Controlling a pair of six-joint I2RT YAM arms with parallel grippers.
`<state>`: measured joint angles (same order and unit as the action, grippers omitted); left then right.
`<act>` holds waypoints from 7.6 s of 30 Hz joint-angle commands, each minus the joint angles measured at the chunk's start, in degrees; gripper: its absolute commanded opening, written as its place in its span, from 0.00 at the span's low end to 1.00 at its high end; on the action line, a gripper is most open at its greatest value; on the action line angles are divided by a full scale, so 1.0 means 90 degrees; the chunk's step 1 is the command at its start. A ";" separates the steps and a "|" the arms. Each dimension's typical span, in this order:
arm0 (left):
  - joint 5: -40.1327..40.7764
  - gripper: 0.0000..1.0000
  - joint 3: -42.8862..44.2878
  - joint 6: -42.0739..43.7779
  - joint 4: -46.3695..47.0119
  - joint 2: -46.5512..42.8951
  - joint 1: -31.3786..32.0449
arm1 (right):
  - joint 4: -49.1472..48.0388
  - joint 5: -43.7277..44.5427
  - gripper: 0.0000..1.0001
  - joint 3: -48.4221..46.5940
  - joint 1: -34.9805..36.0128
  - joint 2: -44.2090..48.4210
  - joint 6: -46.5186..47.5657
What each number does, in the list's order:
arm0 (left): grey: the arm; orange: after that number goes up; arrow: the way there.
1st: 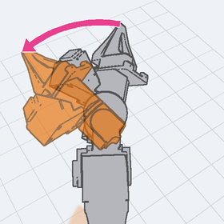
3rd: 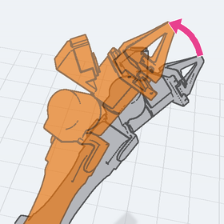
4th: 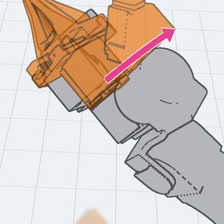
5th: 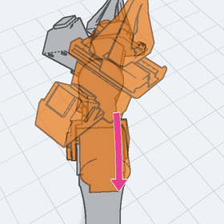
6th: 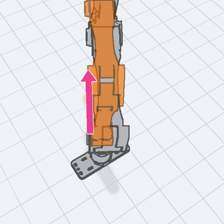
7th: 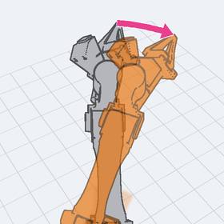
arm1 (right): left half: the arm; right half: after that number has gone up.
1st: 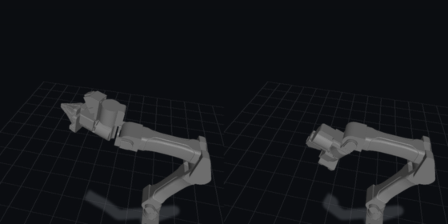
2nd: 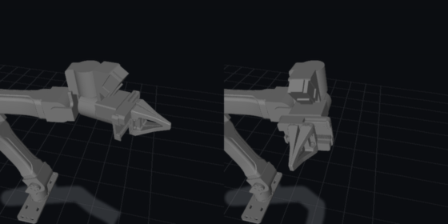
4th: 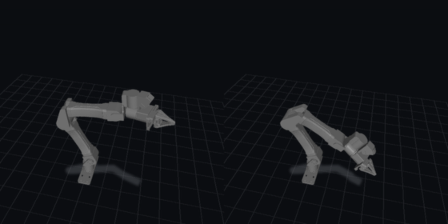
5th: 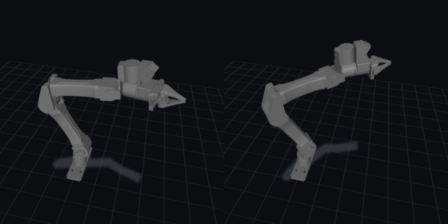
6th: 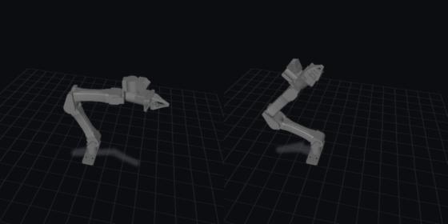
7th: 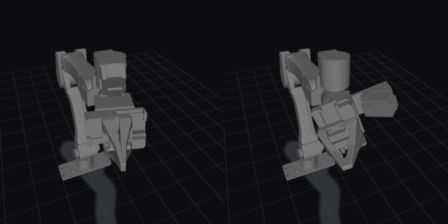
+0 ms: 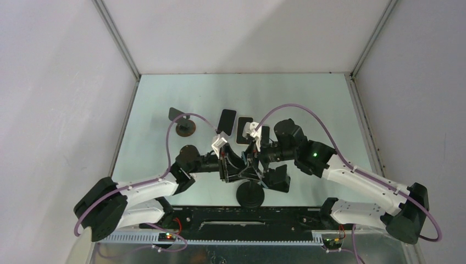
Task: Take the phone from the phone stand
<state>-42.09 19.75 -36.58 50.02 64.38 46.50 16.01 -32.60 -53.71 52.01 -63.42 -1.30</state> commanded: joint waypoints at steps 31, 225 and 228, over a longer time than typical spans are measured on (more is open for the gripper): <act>-0.0850 0.00 0.0659 0.1176 -0.0856 -0.0333 0.0185 | 0.0709 -0.2322 0.99 -0.0501 -0.1099 -0.0026 0.0520; -0.1594 0.00 0.1199 0.2846 -0.1612 -0.0224 0.0812 | 0.2429 -0.3477 0.00 -0.0796 -0.1627 -0.0478 0.3117; -0.1314 0.00 0.1338 0.2975 -0.1982 -0.0128 0.0794 | 0.2336 -0.3562 0.00 -0.0790 -0.1458 -0.0341 0.2976</act>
<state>-50.48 27.66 -12.05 32.29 64.47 52.07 41.21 -67.09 -60.47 38.00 -68.82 26.13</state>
